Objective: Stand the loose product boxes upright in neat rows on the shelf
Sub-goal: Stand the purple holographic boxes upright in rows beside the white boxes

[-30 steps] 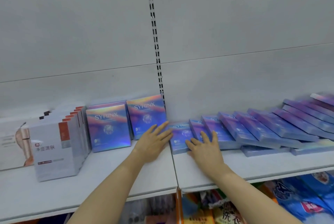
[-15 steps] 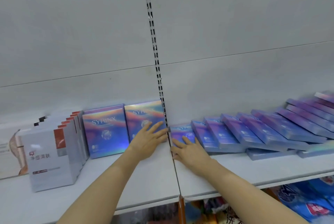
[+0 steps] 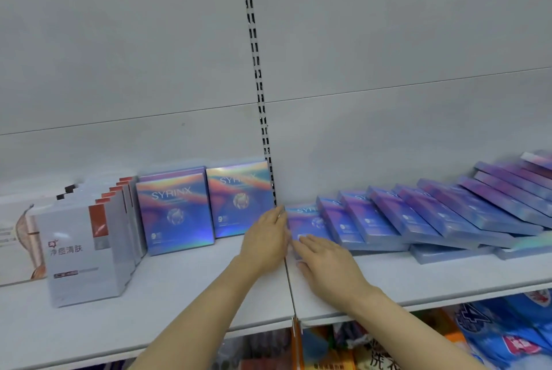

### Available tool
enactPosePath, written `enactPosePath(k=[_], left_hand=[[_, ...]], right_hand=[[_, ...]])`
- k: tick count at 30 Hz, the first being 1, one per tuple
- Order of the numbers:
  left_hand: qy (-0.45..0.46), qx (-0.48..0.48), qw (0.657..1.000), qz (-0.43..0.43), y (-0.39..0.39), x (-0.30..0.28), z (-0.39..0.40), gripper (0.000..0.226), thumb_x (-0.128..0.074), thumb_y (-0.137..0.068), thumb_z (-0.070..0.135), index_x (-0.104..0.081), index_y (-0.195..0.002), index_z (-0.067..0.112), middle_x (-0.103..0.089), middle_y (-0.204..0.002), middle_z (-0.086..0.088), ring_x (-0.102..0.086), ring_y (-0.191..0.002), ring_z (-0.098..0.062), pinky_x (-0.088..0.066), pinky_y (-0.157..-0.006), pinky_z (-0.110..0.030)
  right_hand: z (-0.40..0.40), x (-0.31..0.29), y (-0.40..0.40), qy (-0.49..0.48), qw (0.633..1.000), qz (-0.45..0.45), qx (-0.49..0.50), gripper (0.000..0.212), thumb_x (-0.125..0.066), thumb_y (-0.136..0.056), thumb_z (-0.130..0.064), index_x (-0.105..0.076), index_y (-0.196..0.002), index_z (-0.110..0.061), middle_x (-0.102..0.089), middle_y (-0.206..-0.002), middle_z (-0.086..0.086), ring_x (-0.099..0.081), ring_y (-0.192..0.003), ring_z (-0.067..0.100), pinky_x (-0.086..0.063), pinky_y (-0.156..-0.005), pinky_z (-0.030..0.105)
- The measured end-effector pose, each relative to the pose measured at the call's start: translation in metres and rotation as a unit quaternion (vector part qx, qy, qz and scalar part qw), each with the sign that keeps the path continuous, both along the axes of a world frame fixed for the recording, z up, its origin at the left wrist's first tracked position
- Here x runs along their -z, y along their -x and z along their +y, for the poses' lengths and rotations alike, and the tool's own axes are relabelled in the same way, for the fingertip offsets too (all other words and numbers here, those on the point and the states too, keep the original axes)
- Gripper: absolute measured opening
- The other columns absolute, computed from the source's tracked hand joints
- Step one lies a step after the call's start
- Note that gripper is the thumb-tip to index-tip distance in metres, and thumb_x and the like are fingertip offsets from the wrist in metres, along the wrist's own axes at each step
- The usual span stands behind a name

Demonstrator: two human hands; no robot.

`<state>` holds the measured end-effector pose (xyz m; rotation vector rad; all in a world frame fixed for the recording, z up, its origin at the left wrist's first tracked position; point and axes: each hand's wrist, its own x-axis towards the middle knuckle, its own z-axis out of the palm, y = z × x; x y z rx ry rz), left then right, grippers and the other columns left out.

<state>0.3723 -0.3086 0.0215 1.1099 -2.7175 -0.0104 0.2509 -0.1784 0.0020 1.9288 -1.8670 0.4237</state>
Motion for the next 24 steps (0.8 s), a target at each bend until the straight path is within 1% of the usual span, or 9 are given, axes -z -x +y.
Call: enactPosePath(k=[2,4,7,11,15,18,20,22,24], left_hand=[[-0.133,-0.084,0.983,0.091,0.024,-0.001,0.019,0.049,-0.033,-0.105,0.037,-0.042,-0.142,0.006,-0.048,-0.145,-0.015,-0.045,-0.133,-0.033,-0.038,-0.105,-0.038],[-0.236,-0.141,0.956,0.100,0.044,-0.003,0.034,0.058,-0.030,-0.103,0.047,-0.043,-0.141,0.005,-0.048,-0.144,-0.018,-0.045,-0.132,-0.035,-0.039,-0.106,-0.041],[-0.197,-0.195,0.953,0.121,0.068,-0.007,0.049,0.062,-0.028,-0.103,0.048,-0.043,-0.143,0.003,-0.030,-0.156,-0.017,-0.025,-0.145,-0.032,-0.027,-0.116,-0.044],[-0.267,-0.182,0.920,0.223,0.104,-0.026,0.067,0.051,-0.034,-0.102,0.041,-0.059,-0.124,0.003,-0.056,-0.135,-0.016,-0.050,-0.125,-0.033,-0.041,-0.102,-0.037],[-0.341,-0.179,0.878,0.284,0.133,-0.021,0.062,0.026,-0.056,-0.086,0.034,-0.067,-0.099,0.014,-0.070,-0.107,-0.006,-0.064,-0.099,-0.026,-0.053,-0.089,-0.036],[-0.402,-0.211,0.825,0.337,0.142,-0.016,0.052,0.013,-0.065,-0.080,0.017,-0.063,-0.089,0.008,-0.069,-0.092,-0.011,-0.064,-0.081,-0.024,-0.056,-0.075,-0.034],[-0.439,-0.235,0.774,0.390,0.139,-0.022,0.054,0.009,-0.064,-0.085,0.005,-0.057,-0.091,0.003,-0.062,-0.086,-0.017,-0.059,-0.078,-0.028,-0.057,-0.074,-0.045],[-0.425,-0.251,0.754,0.433,0.129,-0.031,0.059,0.011,-0.061,-0.086,0.002,-0.058,-0.096,-0.001,-0.061,-0.088,-0.021,-0.059,-0.078,-0.030,-0.056,-0.076,-0.054],[-0.387,-0.258,0.746,0.476,0.109,-0.040,0.068,0.008,-0.059,-0.087,0.003,-0.060,-0.096,0.002,-0.063,-0.091,-0.022,-0.060,-0.078,-0.031,-0.056,-0.068,-0.049]], right_hand=[[0.016,-0.007,0.014,0.071,0.997,-0.016,0.011,0.047,-0.075,-0.070,-0.020,-0.071,-0.116,-0.011,-0.068,-0.120,0.010,-0.062,-0.116,0.030,-0.040,-0.105,0.042],[0.030,-0.011,0.036,0.078,0.994,-0.015,0.069,0.059,-0.071,-0.070,-0.018,-0.063,-0.127,-0.004,-0.059,-0.133,0.017,-0.053,-0.126,0.035,-0.023,-0.109,0.045],[0.057,-0.003,0.060,0.063,0.991,-0.041,0.114,0.059,-0.059,-0.079,-0.028,-0.057,-0.131,0.001,-0.056,-0.136,0.019,-0.051,-0.128,0.036,-0.015,-0.112,0.041],[0.092,0.009,0.080,0.053,0.993,-0.023,0.101,0.059,-0.038,-0.083,-0.028,-0.057,-0.132,0.000,-0.053,-0.139,0.018,-0.045,-0.134,0.033,-0.022,-0.111,0.044],[0.106,0.008,0.114,0.099,0.991,-0.003,0.094,0.061,-0.067,-0.073,-0.012,-0.057,-0.132,0.001,-0.052,-0.140,0.019,-0.046,-0.133,0.034,-0.023,-0.110,0.044],[0.106,0.009,0.143,0.114,0.989,-0.018,0.096,0.072,-0.083,-0.063,-0.005,-0.058,-0.131,0.000,-0.057,-0.135,0.016,-0.053,-0.127,0.031,-0.022,-0.111,0.038],[0.103,0.011,0.153,0.135,0.989,-0.002,0.067,0.061,-0.072,-0.068,0.001,-0.061,-0.128,-0.001,-0.061,-0.130,0.014,-0.058,-0.122,0.028,-0.021,-0.113,0.036],[0.100,0.012,0.155,0.153,0.987,0.007,0.049,0.053,-0.045,-0.075,0.001,-0.064,-0.124,-0.002,-0.065,-0.125,0.013,-0.063,-0.115,0.026,-0.029,-0.113,0.036],[0.099,0.007,0.154,0.158,0.986,0.008,0.051,0.055,-0.035,-0.075,-0.002,-0.068,-0.120,-0.003,-0.068,-0.120,0.012,-0.067,-0.108,0.025,-0.042,-0.106,0.037]])
